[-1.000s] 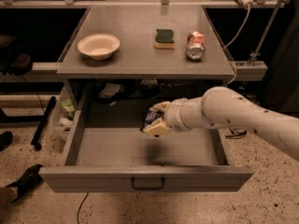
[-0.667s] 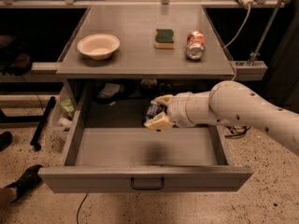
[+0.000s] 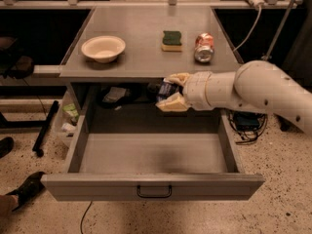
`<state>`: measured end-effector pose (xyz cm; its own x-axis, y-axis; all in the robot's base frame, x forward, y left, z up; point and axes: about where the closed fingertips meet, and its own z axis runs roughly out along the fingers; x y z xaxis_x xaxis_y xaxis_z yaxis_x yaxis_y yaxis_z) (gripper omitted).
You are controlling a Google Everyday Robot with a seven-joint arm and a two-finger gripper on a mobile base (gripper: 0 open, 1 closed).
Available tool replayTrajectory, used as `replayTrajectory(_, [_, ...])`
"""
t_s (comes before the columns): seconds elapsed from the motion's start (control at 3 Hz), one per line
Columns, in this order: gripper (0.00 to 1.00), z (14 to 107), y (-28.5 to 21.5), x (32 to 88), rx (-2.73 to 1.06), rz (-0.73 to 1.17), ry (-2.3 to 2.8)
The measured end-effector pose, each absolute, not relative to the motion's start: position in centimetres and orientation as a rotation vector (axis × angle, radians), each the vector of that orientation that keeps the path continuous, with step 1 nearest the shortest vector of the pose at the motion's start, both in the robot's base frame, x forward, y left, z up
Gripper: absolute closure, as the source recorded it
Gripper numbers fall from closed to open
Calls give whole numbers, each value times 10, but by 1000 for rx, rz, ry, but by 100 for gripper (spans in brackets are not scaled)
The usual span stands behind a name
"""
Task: Pick rxbar blueberry from top drawer and place on counter
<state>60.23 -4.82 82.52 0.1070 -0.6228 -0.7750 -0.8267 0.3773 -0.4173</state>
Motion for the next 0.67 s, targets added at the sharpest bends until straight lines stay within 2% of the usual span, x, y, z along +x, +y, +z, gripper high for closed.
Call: replayTrajectory(0.67, [100, 857, -43, 669, -1354, 246, 1602])
